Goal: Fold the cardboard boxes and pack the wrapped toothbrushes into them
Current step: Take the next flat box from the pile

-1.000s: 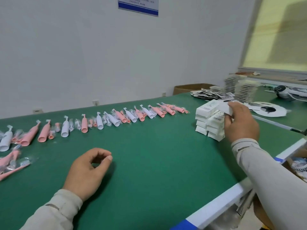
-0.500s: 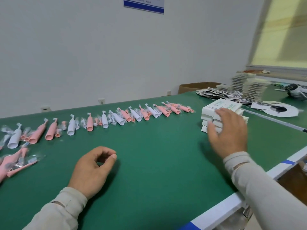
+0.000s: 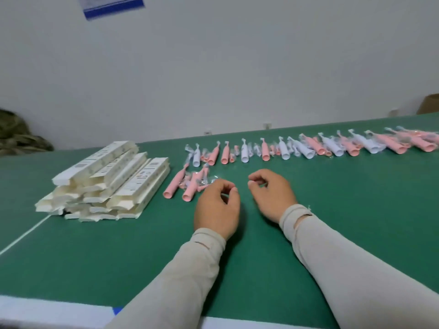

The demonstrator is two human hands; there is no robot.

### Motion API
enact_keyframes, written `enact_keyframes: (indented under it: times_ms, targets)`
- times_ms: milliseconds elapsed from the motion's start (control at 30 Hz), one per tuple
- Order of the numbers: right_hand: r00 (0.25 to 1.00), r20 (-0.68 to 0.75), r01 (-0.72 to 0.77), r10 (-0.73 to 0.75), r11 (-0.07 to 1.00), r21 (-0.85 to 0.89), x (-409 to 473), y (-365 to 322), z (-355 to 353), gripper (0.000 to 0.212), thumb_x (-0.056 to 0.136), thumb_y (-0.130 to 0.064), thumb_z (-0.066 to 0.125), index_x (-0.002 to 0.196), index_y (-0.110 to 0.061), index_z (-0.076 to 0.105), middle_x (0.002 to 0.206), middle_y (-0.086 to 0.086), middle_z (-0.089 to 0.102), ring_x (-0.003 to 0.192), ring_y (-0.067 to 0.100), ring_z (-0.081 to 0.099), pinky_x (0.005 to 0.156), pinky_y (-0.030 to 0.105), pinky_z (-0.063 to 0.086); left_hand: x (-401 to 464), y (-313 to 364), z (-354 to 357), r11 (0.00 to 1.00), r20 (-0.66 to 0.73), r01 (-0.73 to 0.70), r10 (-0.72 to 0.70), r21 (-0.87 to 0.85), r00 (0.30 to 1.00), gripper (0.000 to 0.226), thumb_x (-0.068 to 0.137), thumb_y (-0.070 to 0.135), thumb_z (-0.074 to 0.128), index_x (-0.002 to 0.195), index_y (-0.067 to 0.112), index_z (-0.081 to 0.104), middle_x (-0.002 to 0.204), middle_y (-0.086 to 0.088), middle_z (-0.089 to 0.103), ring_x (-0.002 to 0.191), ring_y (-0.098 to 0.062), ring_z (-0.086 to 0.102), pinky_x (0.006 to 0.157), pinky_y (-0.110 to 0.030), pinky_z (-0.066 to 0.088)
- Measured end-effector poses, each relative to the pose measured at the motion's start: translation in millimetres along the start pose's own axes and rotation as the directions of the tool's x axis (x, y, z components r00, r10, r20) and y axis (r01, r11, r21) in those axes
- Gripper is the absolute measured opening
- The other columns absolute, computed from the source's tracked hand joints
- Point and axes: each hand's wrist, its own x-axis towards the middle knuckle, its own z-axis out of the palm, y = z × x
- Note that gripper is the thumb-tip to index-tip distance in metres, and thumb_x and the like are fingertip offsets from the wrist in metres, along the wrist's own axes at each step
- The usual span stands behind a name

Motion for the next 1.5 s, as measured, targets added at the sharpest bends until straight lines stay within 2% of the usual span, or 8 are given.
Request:
enact_keyframes:
  times_ms: [267,467,800,900,1033,1167,1267,1500]
  targets:
    - [0.991,0.116,0.072,-0.061,0.993,-0.093,-4.1,11.7,10.8,0.022,0.09,-0.027,0.067,0.073,-0.04,0.062,0.08,-0.022,0.067,0.078,-0.002,0.062,0.077,0.023,0.046,57.8,-45.7,-127.3,0.716,-0.113,0.04,0.055,0.697,0.992,0.038,0.094,0.026,0.058,0.13,0.014,0.058,0.134,-0.006,0.055,0.125,-0.027,0.046,0.102,-0.039,0.038]
    - [0.989,0.133,0.08,-0.07,0.995,-0.068,-5.1,8.9,9.4,0.019,0.09,-0.026,0.066,0.074,-0.036,0.064,0.08,-0.019,0.069,0.079,0.001,0.063,0.075,0.023,0.046,67.4,-76.1,-158.3,0.276,-0.091,0.14,-0.183,0.951,0.979,0.028,0.094,0.026,0.048,0.113,0.016,0.065,0.115,-0.006,0.066,0.106,-0.027,0.06,0.085,-0.035,0.049]
    - [0.99,0.13,0.051,-0.046,0.998,-0.032,-6.9,11.4,5.1,0.017,0.089,-0.026,0.066,0.074,-0.033,0.067,0.075,-0.016,0.069,0.074,0.0,0.063,0.067,0.016,0.044,78.9,-82.3,-144.1,0.452,-0.104,0.144,-0.112,0.88,0.988,0.015,0.092,0.025,0.055,0.104,0.017,0.056,0.114,-0.007,0.057,0.096,-0.032,0.059,0.074,-0.038,0.049]
    - [0.993,0.11,0.046,-0.042,0.999,-0.027,-7.3,10.8,4.1,0.017,0.09,-0.026,0.066,0.074,-0.034,0.066,0.075,-0.017,0.068,0.074,-0.001,0.062,0.069,0.018,0.045,79.3,-74.5,-143.6,0.635,-0.234,0.236,-0.089,0.735,0.968,0.018,0.087,0.028,0.061,0.1,0.017,0.058,0.113,-0.009,0.056,0.088,-0.034,0.06,0.07,-0.037,0.044]
    - [0.997,0.045,0.064,-0.067,0.996,0.057,-7.4,7.7,2.6,0.016,0.09,-0.024,0.067,0.079,-0.036,0.065,0.075,-0.018,0.066,0.066,-0.006,0.058,0.066,0.013,0.042,80.5,-39.8,-140.0,0.921,-0.375,0.386,-0.376,-0.05,0.848,0.033,0.072,0.03,0.074,0.095,0.012,0.061,0.097,-0.008,0.064,0.083,-0.033,0.063,0.076,-0.04,0.052]
    - [0.999,0.039,-0.027,0.011,0.89,0.455,-7.3,-8.3,2.2,0.006,0.093,-0.033,0.066,0.094,-0.029,0.069,0.092,-0.005,0.074,0.071,0.001,0.068,0.068,0.022,0.053,63.7,13.9,-86.7,0.743,0.05,0.307,-0.346,-0.594,0.937,0.037,0.084,0.015,0.073,0.116,0.005,0.058,0.103,-0.015,0.064,0.082,-0.029,0.055,0.067,-0.035,0.048]
    - [0.988,0.154,-0.123,0.022,0.717,0.686,-10.3,-18.7,-1.8,0.029,0.092,-0.051,0.057,0.11,-0.031,0.068,0.107,-0.003,0.075,0.087,0.011,0.073,0.068,0.027,0.057,46.2,43.1,-32.1,0.562,0.469,0.49,-0.194,-0.667,0.862,0.036,0.093,0.012,0.061,0.127,0.002,0.058,0.105,-0.023,0.063,0.089,-0.03,0.058,0.081,-0.043,0.054]
    - [0.999,0.04,-0.05,0.035,0.862,0.504,-3.0,-8.4,-20.9,0.015,0.095,-0.029,0.063,0.101,-0.023,0.076,0.095,-0.013,0.076,0.085,0.002,0.07,0.076,0.02,0.053,43.0,25.2,16.8,0.447,0.681,0.606,0.01,-0.658,0.732,0.034,0.092,0.013,0.06,0.125,0.006,0.062,0.115,-0.019,0.068,0.1,-0.03,0.065,0.076,-0.043,0.06]
